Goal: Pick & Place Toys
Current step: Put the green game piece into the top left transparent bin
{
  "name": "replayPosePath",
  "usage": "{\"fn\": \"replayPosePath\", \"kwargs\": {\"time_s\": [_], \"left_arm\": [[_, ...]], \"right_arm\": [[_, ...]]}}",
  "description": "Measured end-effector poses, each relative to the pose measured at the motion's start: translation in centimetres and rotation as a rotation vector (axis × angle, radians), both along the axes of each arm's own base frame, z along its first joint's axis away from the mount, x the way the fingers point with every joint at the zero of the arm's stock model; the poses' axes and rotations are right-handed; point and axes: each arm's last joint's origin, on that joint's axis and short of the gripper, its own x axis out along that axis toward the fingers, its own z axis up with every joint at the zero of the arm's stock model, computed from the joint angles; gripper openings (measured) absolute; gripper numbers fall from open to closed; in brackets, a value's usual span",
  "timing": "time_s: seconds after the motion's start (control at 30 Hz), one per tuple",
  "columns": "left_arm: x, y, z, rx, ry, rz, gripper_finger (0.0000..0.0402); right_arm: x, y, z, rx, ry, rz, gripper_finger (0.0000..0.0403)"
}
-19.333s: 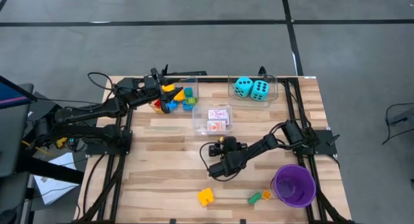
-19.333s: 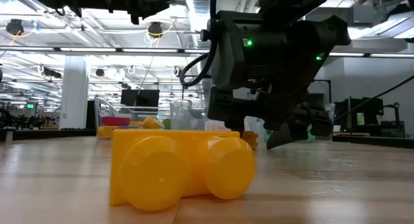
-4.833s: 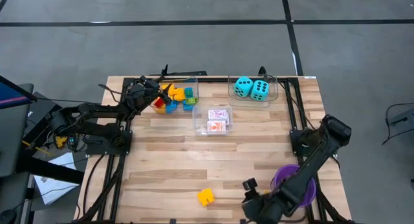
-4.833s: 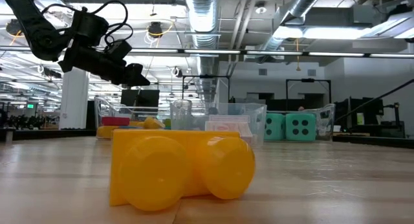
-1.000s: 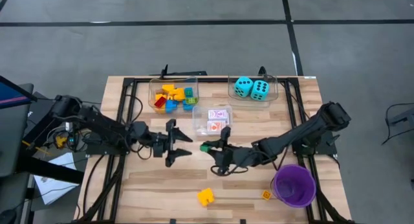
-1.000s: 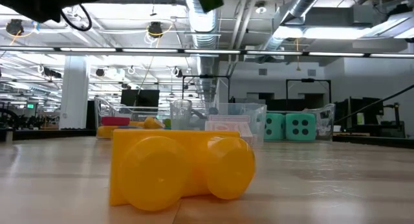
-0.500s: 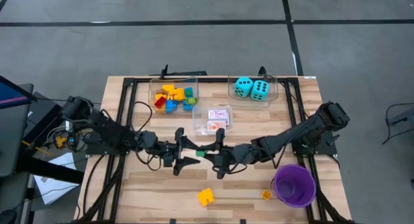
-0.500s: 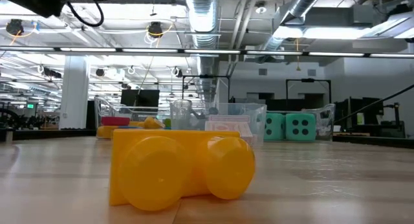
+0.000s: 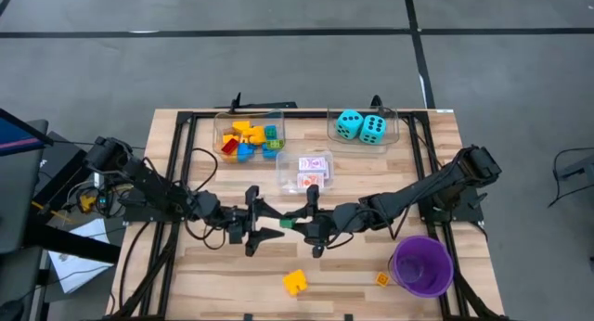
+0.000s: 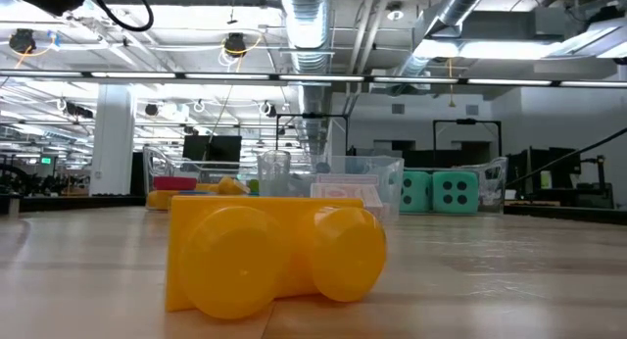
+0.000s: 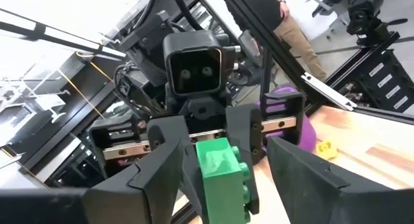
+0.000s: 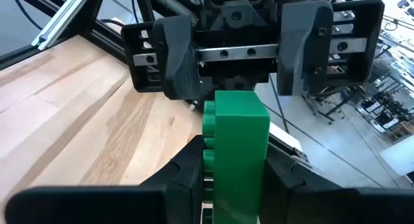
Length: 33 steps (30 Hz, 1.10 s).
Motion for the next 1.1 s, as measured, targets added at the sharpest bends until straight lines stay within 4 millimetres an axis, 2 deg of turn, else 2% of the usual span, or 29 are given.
{"fn": "replayPosePath", "kwargs": {"time_s": [0.43,1.1], "left_arm": [[0.01,0.02,-0.01,-0.008,0.002,-0.001,0.0208],[0.24,0.63,-0.03,-0.070,0.011,0.014,0.0122]], "right_arm": [[0.74,-0.52,-0.27,0.033,-0.033,0.029,0.0086],[0.81,-0.78,-0.14,0.035,-0.038,0.022,0.0086]]}}
